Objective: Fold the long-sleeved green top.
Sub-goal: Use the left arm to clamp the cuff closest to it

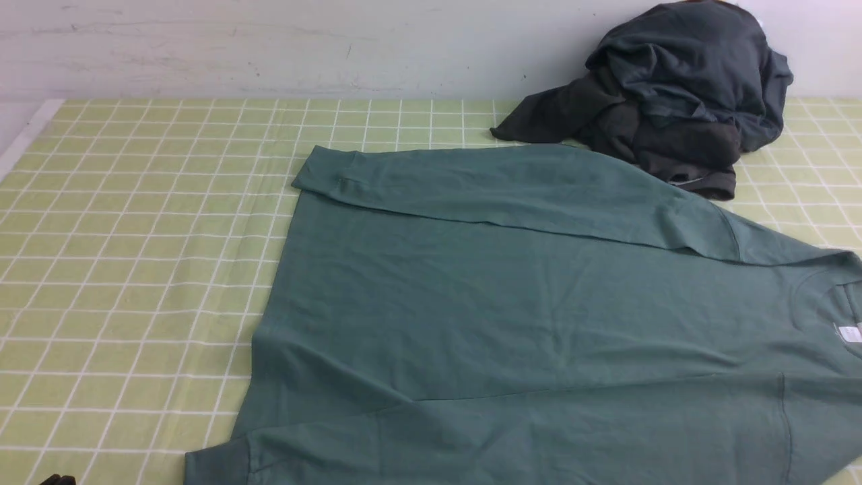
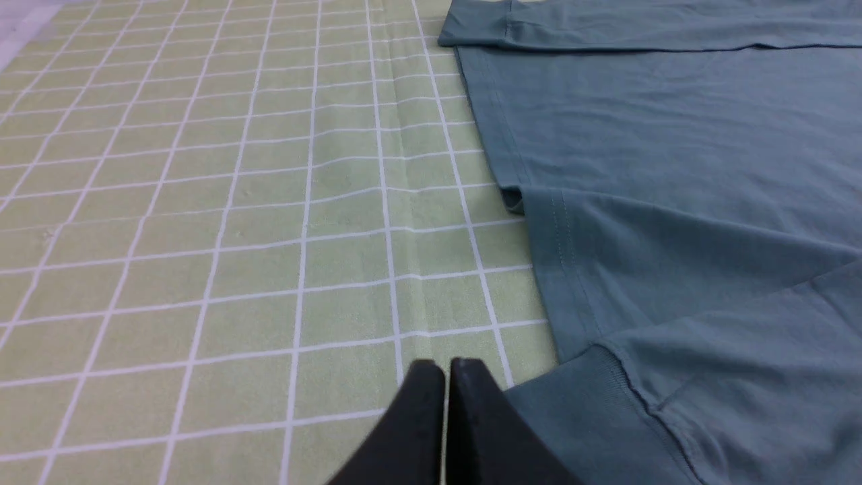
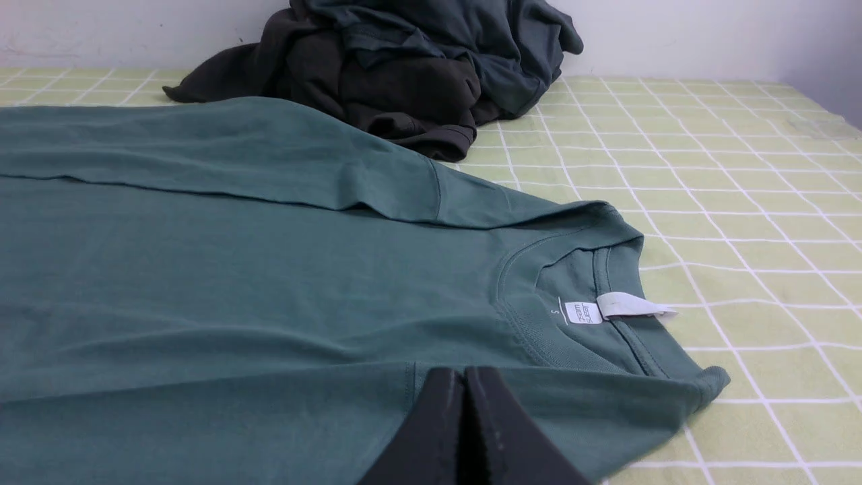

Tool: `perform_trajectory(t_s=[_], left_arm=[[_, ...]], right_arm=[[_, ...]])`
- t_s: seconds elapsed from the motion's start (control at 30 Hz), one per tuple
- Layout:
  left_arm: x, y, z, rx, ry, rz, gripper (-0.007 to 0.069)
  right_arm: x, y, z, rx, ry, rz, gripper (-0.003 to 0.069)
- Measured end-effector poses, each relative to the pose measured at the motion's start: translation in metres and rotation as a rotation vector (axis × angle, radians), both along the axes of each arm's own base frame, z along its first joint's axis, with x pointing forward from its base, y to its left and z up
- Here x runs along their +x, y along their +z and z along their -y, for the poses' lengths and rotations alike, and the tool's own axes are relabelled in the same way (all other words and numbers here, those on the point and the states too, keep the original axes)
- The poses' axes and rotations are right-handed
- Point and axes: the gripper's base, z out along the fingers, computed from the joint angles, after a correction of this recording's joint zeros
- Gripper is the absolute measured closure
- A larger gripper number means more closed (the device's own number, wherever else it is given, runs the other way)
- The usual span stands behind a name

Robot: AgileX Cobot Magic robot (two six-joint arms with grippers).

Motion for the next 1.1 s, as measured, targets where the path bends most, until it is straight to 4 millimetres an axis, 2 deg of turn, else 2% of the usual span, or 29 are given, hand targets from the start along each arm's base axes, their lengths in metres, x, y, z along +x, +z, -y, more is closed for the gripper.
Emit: perform_trajectory(t_s=[1.1], left_arm=[[0.0007,0.001,-0.0004,0.002,0.004,0.021,0.0627]], right_arm=[[0.0,0.0,0.0,0.0,0.0,0.0,0.0671]])
